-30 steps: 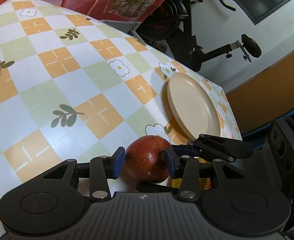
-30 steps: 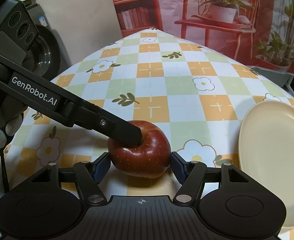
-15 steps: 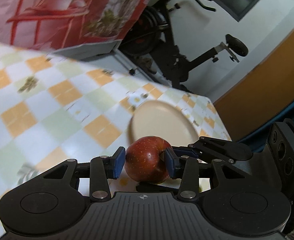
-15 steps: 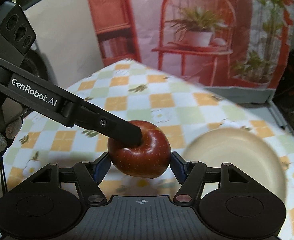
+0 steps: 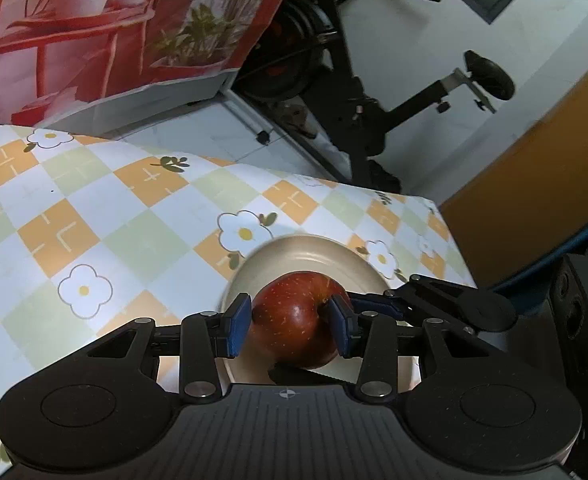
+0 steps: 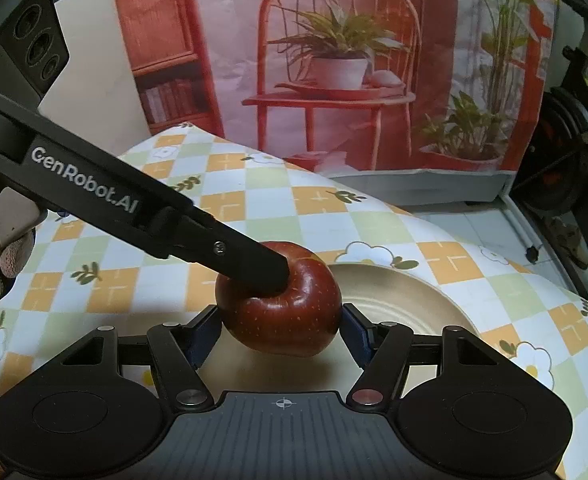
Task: Organize fruits
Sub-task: 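Carry the red apple onto the beige plate with the left gripper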
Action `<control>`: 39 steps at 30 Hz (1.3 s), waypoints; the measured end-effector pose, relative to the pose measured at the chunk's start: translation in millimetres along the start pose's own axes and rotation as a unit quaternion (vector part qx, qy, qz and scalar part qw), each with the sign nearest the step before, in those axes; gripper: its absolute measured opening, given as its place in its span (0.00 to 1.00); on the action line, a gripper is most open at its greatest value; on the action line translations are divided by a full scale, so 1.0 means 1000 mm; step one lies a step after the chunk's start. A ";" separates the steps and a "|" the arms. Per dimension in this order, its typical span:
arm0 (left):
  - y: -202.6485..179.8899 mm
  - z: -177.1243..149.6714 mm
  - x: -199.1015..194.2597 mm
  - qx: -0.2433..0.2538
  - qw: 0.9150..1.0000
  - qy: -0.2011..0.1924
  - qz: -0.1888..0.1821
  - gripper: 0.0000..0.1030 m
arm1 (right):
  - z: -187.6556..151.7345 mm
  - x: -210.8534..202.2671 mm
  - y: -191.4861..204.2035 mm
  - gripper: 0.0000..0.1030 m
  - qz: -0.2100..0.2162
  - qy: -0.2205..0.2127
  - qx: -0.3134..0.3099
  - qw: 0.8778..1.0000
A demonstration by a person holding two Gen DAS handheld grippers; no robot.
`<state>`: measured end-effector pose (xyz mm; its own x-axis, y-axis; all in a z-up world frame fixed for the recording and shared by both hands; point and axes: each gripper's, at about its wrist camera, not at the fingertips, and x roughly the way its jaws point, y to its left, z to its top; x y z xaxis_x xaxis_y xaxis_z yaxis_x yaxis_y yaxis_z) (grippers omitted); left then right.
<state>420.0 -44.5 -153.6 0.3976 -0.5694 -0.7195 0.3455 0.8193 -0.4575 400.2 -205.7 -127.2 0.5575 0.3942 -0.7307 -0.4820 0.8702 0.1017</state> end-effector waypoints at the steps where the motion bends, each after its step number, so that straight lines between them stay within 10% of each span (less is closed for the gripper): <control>1: 0.001 0.002 0.003 -0.002 1.000 0.001 0.003 0.43 | 0.001 0.004 -0.001 0.59 -0.001 0.001 0.000 1.000; 39: -0.007 0.002 0.018 0.038 0.996 -0.028 0.073 0.44 | -0.030 -0.002 -0.026 0.64 -0.029 -0.035 0.042 0.998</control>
<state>426.0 -60.4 -162.4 0.4934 -0.4497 -0.7445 0.3436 0.8871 -0.3081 391.1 -238.1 -148.6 0.6302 0.3586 -0.6887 -0.3902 0.9131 0.1183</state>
